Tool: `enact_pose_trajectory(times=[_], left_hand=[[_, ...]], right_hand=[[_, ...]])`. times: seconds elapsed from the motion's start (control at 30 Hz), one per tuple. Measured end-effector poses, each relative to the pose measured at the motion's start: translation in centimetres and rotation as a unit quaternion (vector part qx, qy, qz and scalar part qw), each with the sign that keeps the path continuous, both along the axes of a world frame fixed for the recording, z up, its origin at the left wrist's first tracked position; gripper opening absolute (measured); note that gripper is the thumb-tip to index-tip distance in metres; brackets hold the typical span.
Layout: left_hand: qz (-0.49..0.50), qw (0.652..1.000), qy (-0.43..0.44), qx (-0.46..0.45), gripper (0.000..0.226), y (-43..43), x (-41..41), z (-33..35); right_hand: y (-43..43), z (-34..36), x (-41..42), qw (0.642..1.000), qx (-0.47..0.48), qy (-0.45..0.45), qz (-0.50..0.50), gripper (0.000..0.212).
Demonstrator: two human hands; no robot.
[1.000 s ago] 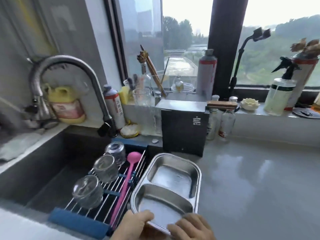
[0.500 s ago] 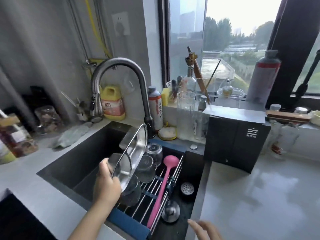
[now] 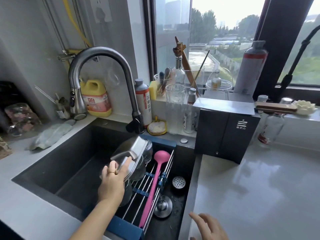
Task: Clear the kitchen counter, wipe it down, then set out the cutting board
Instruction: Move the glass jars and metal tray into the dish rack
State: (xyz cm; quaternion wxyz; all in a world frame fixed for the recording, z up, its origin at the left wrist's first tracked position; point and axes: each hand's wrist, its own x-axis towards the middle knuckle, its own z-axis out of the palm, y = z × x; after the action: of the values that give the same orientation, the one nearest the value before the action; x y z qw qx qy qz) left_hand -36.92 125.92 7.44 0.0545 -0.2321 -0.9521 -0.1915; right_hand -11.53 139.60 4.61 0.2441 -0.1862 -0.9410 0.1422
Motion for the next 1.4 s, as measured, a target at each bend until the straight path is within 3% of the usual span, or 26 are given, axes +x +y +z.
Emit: enact_pose_trajectory(times=[0.1, 0.2, 0.33, 0.53, 0.7, 0.8, 1.0, 1.07, 1.13, 1.27, 1.33, 1.4], left_hand=[[-0.005, 0.999, -0.005, 0.033, 0.081, -0.5, 0.0, -0.8], [-0.008, 0.997, -0.017, 0.075, 0.08, -0.6, 0.0, -1.3], [-0.003, 0.988, -0.079, 0.134, 0.083, -0.1, 0.5, -2.1], [-0.01, 0.984, -0.095, 0.149, 0.088, 0.2, 1.7, -4.1], [-0.002, 0.98, -0.082, 0.181, 0.083, 0.1, 2.0, -4.6], [0.001, 0.979, -0.089, 0.181, 0.084, -0.1, 1.7, -4.8], [-0.001, 0.98, -0.104, 0.167, 0.087, -0.3, 1.7, -5.0], [0.006, 0.98, -0.105, 0.17, 0.088, -0.5, 1.7, -5.2], [0.013, 0.976, -0.119, 0.183, 0.083, -0.5, 1.5, -5.3], [0.046, 0.961, -0.116, 0.248, 0.059, 0.2, 1.6, -5.1], [0.081, 0.952, -0.14, 0.26, 0.062, 0.5, 1.3, -4.9], [0.111, 0.939, -0.181, 0.269, 0.079, 0.5, 0.6, -4.5]], right_hand=[[0.4, -0.2, -0.1, 0.998, 0.0, -0.032, -0.052, 0.09], [0.7, -0.2, 0.4, 0.998, -0.017, -0.031, -0.059, 0.096], [0.8, -0.5, 0.7, 0.998, -0.006, -0.022, -0.052, 0.088], [0.7, -1.2, 1.5, 0.996, 0.012, -0.064, -0.06, 0.049], [-0.2, -1.7, 0.8, 0.995, -0.009, -0.085, -0.058, 0.046], [-0.8, -1.0, -1.0, 0.998, -0.013, -0.048, -0.026, 0.044], [-3.3, -0.4, -8.4, 0.988, -0.12, -0.087, 0.046, 0.082], [-4.2, -1.1, -11.2, 0.971, -0.204, -0.113, 0.051, 0.09], [-4.7, -1.9, -13.7, 0.96, -0.229, -0.156, 0.042, 0.101], [-5.6, -4.1, -16.3, 0.947, -0.239, -0.213, -0.004, 0.117], [-5.8, -4.4, -16.6, 0.962, -0.191, -0.193, -0.037, 0.121], [-5.6, -4.5, -16.8, 0.975, -0.156, -0.15, -0.046, 0.114]])
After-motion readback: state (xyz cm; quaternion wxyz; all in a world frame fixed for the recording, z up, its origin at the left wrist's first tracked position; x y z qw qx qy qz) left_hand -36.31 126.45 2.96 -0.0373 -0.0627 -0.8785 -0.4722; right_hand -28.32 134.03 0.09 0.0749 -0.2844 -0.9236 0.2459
